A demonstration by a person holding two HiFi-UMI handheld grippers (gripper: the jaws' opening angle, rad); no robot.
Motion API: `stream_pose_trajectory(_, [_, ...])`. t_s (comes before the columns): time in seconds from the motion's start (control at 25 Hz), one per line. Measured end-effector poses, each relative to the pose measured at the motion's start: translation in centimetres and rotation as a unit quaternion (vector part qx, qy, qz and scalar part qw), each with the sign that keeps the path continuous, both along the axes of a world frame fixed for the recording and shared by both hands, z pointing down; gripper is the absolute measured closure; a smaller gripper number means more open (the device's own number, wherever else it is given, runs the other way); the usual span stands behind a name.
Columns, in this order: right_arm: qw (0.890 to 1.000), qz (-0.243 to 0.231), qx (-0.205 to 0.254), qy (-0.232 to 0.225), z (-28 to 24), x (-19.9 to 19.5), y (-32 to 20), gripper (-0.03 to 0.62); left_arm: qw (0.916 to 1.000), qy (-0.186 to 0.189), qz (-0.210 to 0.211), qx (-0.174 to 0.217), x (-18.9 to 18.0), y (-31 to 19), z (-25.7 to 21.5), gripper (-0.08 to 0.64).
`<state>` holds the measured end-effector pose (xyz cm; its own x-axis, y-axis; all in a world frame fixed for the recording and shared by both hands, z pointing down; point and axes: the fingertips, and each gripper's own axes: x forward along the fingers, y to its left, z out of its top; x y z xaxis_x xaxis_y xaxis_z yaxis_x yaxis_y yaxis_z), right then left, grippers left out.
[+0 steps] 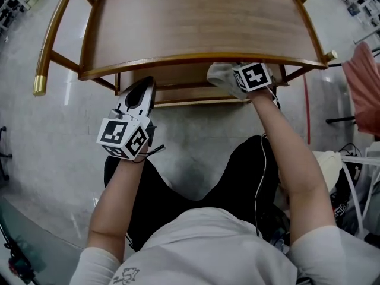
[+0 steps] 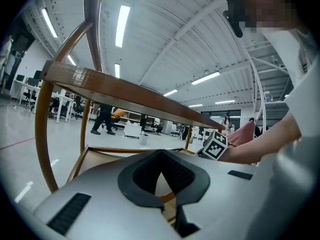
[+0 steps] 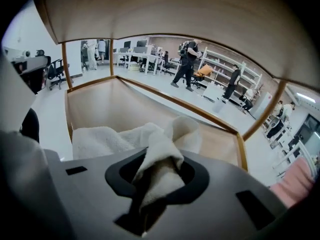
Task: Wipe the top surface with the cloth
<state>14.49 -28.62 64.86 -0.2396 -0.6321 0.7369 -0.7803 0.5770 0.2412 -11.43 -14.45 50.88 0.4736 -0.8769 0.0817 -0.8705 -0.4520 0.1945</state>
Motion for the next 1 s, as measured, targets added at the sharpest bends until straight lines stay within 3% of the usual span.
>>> stream_pose_trajectory(0.32, [0.996, 0.088, 0.013, 0.012, -1.7, 10.8, 0.0, 0.503, 0.9999, -0.004, 0.016, 0.002, 1.7, -0.4, 0.0, 0.554])
stream_pose_trajectory(0.56, [0.992, 0.125, 0.017, 0.008, -2.1, 15.3, 0.2, 0.503, 0.9998, -0.006, 0.017, 0.002, 1.6, -0.4, 0.1, 0.554])
stream_pose_trajectory(0.76, [0.991, 0.131, 0.02, 0.006, -2.0, 14.7, 0.3, 0.503, 0.9999, -0.005, 0.013, 0.002, 1.2, -0.2, 0.2, 0.554])
stream_pose_trajectory(1.0, [0.996, 0.091, 0.008, -0.008, -1.6, 7.8, 0.4, 0.503, 1.0, -0.001, -0.002, 0.005, -0.2, 0.3, -0.2, 0.554])
